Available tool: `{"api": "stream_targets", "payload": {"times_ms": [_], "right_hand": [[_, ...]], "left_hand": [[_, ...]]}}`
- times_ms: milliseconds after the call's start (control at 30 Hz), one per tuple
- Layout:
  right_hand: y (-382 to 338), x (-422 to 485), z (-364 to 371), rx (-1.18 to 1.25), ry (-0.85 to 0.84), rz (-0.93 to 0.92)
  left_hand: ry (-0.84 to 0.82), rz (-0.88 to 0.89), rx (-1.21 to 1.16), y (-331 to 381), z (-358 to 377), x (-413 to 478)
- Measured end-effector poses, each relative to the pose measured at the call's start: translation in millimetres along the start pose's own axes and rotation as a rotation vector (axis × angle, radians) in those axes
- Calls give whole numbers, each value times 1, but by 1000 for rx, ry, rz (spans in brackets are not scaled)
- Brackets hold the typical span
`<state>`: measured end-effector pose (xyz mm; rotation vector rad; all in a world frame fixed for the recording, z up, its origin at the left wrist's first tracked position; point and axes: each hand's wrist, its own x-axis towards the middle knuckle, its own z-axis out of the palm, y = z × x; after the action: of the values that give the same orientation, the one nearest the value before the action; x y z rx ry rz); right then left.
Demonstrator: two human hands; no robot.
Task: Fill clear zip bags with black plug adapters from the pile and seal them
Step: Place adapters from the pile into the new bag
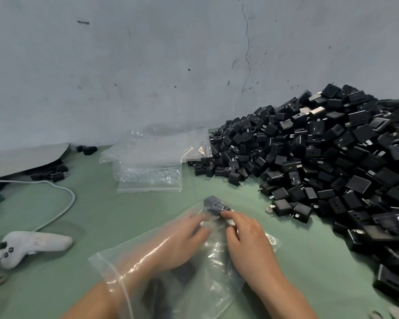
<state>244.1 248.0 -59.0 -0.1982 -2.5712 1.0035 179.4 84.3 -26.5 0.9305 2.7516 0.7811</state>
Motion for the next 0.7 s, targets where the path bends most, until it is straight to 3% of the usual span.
{"api": "stream_targets", "payload": {"times_ms": [133,233,333,533,700], "right_hand": [[-2,-2,-1,-26,-14,4],[-3,-2,-1,-33,-13,7],[-4,-3,-1,-33,-11,10],[-4,-5,-4,-30,-5,-6],[-8,-6,-7,-126,13,-28]], "left_hand": [[95,11,-257,-5,-4,-44],[52,83,-427,-9,-9,-70],[-34,92,-359,-10,-9,-71],[19,14,-199,3,-5,-39],[40,-120,-357,7,-5,-37]]}}
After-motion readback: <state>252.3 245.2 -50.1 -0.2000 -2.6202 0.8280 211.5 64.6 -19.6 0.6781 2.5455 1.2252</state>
